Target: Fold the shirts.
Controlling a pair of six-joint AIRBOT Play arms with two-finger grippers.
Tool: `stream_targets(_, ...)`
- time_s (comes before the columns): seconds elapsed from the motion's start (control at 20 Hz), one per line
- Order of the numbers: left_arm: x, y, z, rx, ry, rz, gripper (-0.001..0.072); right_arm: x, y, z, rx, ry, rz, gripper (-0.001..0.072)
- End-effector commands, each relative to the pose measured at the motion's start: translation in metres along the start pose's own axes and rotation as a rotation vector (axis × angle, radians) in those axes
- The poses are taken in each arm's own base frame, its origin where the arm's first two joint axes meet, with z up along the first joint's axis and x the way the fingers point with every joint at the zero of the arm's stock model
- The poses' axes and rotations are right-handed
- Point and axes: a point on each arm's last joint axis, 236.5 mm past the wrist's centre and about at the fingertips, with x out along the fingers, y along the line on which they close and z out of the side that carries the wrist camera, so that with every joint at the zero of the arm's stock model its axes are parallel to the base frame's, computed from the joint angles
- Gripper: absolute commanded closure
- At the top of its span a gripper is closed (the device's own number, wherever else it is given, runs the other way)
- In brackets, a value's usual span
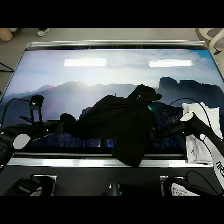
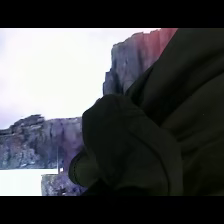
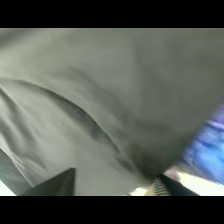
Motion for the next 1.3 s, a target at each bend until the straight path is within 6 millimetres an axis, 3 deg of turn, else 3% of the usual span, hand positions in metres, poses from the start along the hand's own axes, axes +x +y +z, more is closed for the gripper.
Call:
stream_targets(0.0,0.0,0.0,0.0,0.0,0.0,0.0,0.0684,0.01,-0.008,0.015,0.053,-0.11,-0.011,0.0519)
stream_targets(0.05,0.0,0.0,0.0,0.0,0.0,0.0,0.0684,0.006,-0.005,0.021,0.046,-0.131,-0.007,0.0693)
stream_targets(0.15,-0.008,-0.004,0.01,0.0,-0.028,-0.01,0.0684,-0.022,0.007,0.049,-0.104,-0.206,-0.035,0.0693)
stream_targets(0.2,-0.018,-0.006,0.025,0.014,-0.074,-0.012,0.0685,-0.052,0.025,0.069,-0.242,-0.266,-0.054,0.0693)
stream_targets(0.25,-0.039,-0.009,0.051,0.055,-0.152,-0.012,0.0685,-0.095,0.05,0.093,-0.377,-0.356,-0.095,0.0693)
stream_targets(0.3,-0.068,-0.013,0.082,0.1,-0.251,-0.006,0.0685,-0.152,0.083,0.116,-0.503,-0.483,-0.166,0.0693)
stream_targets(0.35,-0.112,-0.018,0.12,0.13,-0.38,0.0,0.0685,-0.215,0.12,0.131,-0.619,-0.632,-0.255,0.0693)
stream_targets(0.4,-0.169,-0.023,0.155,0.143,-0.522,0.003,0.0685,-0.284,0.166,0.133,-0.738,-0.798,-0.358,0.0693)
stream_targets(0.45,-0.23,-0.028,0.182,0.144,-0.667,-0.007,0.0685,-0.36,0.218,0.117,-0.857,-0.989,-0.489,0.0693)
stream_targets(0.5,-0.296,-0.033,0.202,0.137,-0.817,-0.028,0.0685,-0.429,0.266,0.088,-0.947,-1.184,-0.625,0.0693)
stream_targets(0.55,-0.366,-0.039,0.214,0.128,-0.971,-0.062,0.0685,-0.492,0.312,0.042,-1.016,-1.386,-0.766,0.0693)
stream_targets(0.6,-0.422,-0.042,0.217,0.119,-1.097,-0.095,0.0685,-0.534,0.348,-0.005,-1.059,-1.554,-0.865,0.0693)
stream_targets(0.65,-0.47,-0.045,0.215,0.111,-1.201,-0.135,0.0685,-0.561,0.376,-0.052,-1.087,-1.69,-0.932,0.0693)
stream_targets(0.7,-0.5,-0.05,0.211,0.103,-1.263,-0.181,0.0685,-0.571,0.389,-0.081,-1.081,-1.774,-0.939,0.0693)
stream_targets(0.75,-0.513,-0.054,0.207,0.097,-1.287,-0.219,0.0685,-0.573,0.392,-0.099,-1.05,-1.808,-0.923,0.0693)
stream_targets(0.8,-0.516,-0.059,0.205,0.093,-1.284,-0.251,0.0685,-0.568,0.388,-0.103,-1.021,-1.788,-0.911,0.0693)
stream_targets(0.95,-0.49,-0.055,0.208,0.097,-1.206,-0.209,0.0685,-0.554,0.362,-0.086,-0.98,-1.656,-0.958,0.0693)
stream_targets(1.1,-0.439,-0.04,0.214,0.1,-1.049,-0.093,0.0686,-0.551,0.336,-0.056,-0.934,-1.559,-1.001,0.0693)
stream_targets(1.25,-0.362,-0.03,0.223,0.107,-0.839,0.008,0.0685,-0.52,0.281,0.008,-0.859,-1.315,-0.988,0.0693)
